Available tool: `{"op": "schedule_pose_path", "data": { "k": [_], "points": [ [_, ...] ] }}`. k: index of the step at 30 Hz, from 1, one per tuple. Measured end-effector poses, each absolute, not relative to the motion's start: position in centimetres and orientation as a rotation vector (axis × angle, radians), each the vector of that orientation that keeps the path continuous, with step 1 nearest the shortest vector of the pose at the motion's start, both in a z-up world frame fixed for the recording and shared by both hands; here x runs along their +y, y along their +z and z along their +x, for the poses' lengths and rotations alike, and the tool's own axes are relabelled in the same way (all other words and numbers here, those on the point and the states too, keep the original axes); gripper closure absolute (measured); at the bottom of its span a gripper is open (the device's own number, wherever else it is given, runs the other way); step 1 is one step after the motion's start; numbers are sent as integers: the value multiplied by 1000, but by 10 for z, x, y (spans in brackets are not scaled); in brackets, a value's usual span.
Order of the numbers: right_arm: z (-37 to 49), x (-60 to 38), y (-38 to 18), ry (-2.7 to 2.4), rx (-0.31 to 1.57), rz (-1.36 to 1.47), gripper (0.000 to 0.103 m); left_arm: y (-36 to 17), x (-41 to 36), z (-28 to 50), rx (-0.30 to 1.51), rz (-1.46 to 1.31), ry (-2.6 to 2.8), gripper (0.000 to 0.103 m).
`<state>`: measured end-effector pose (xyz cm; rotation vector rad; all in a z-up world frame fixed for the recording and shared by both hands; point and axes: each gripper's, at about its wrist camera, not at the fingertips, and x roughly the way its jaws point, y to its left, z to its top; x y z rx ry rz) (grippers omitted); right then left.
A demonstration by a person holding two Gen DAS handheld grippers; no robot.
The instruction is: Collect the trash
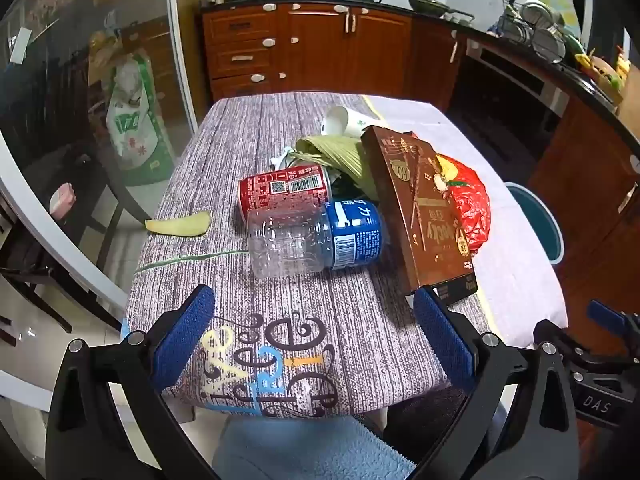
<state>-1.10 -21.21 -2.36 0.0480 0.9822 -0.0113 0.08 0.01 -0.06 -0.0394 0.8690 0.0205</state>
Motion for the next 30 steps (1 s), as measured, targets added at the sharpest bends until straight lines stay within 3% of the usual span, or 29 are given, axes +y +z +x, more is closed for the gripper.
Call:
{"op": "schedule_pose_path", "data": {
  "k": [30],
  "points": [
    [-8,-213,-27,-12,1008,57,6,-5,4,6,898,-69,11,4]
  ]
}}
